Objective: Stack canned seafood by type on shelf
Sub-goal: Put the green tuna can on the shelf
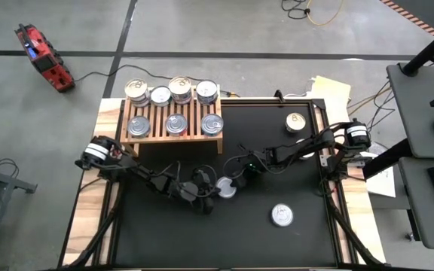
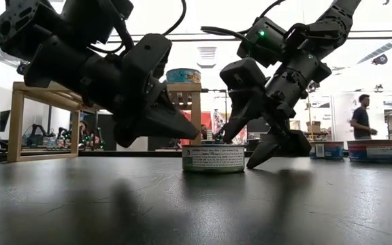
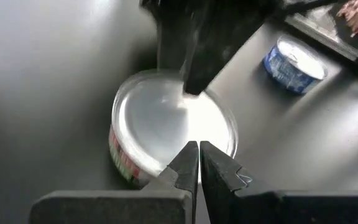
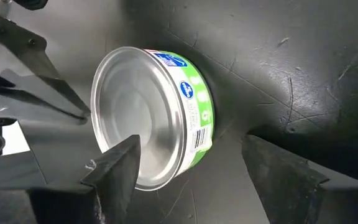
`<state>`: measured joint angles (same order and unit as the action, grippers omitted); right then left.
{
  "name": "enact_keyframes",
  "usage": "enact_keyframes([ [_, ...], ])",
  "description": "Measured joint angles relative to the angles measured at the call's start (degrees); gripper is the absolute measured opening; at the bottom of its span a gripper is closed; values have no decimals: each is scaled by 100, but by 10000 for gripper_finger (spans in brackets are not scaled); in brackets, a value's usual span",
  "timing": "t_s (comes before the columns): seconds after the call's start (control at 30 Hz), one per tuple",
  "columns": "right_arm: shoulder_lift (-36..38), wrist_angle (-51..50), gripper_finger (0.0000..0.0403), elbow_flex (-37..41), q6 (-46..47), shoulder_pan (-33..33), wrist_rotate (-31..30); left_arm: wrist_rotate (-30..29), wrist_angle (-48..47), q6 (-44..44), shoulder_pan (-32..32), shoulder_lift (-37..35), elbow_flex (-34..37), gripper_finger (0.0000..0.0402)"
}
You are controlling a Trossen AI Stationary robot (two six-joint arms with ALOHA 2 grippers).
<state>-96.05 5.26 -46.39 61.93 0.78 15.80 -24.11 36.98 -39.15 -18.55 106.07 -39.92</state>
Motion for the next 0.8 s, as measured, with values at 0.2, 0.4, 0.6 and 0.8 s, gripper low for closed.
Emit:
enact_keyframes([
  [0.2,-2,12,270,0,49,1,81,213,-370,-446,-17,-25,-11,0],
  [0.4,-9,219,280,0,259,-3,337,199,-401,-479,-42,-23,-11,0],
  [0.6,-9,457,302,0,281,-2,414,118,-401,-562,-115,-21,20,0],
  [0.8,-9,620,322,0,68,-2,408,41,-401,-642,-171,-14,23,0],
])
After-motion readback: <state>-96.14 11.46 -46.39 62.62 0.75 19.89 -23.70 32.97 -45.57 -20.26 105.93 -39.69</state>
